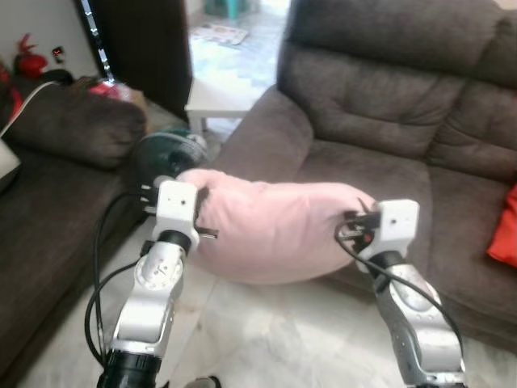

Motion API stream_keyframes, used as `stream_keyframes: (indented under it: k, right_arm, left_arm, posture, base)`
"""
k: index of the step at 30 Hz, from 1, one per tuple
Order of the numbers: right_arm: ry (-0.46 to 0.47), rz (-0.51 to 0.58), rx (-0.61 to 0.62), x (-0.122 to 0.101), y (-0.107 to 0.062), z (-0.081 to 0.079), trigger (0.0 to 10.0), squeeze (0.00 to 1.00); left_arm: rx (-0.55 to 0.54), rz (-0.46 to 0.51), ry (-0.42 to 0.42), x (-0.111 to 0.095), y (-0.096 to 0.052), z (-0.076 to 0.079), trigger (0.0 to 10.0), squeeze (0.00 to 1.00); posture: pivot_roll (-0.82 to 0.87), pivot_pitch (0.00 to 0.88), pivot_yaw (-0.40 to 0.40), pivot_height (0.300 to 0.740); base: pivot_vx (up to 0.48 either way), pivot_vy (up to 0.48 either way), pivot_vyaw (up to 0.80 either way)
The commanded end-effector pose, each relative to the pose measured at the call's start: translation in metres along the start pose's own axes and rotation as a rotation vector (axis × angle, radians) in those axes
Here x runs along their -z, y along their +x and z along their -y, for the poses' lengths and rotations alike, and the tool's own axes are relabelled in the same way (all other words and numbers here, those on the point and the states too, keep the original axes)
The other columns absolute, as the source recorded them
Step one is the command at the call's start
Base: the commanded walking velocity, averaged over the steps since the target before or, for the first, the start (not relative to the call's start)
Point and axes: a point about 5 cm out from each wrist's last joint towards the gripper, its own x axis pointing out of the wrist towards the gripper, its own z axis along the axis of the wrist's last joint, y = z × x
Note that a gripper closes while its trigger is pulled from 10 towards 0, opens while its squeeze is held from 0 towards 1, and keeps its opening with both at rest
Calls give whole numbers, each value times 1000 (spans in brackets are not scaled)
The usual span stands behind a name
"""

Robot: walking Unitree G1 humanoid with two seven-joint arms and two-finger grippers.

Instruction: Move the pillow to the sofa from floor

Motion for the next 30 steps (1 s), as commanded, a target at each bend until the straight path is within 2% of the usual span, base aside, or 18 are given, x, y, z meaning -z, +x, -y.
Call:
stream_keyframes:
  k: [1,20,27,30]
  right_arm:
    - [-12,92,1,-20,-1,2,10000,0]
    - [-15,116,-18,-27,2,-3,10000,0]
    - [-28,191,-28,-49,7,-6,10000,0]
    - [-32,241,-31,-65,10,-7,10000,0]
  left_arm:
    - [55,98,-12,-20,2,14,10000,0]
    - [66,127,0,-28,5,15,10000,0]
    - [54,182,18,-45,11,7,10000,0]
    - [60,232,29,-61,17,5,10000,0]
  posture:
    - [74,84,-52,740]
    - [78,50,-51,740]
    - [86,56,-56,740]
    - [87,55,-55,740]
  base:
    - [480,0,0]
    - [480,0,0]
    - [480,0,0]
    - [480,0,0]
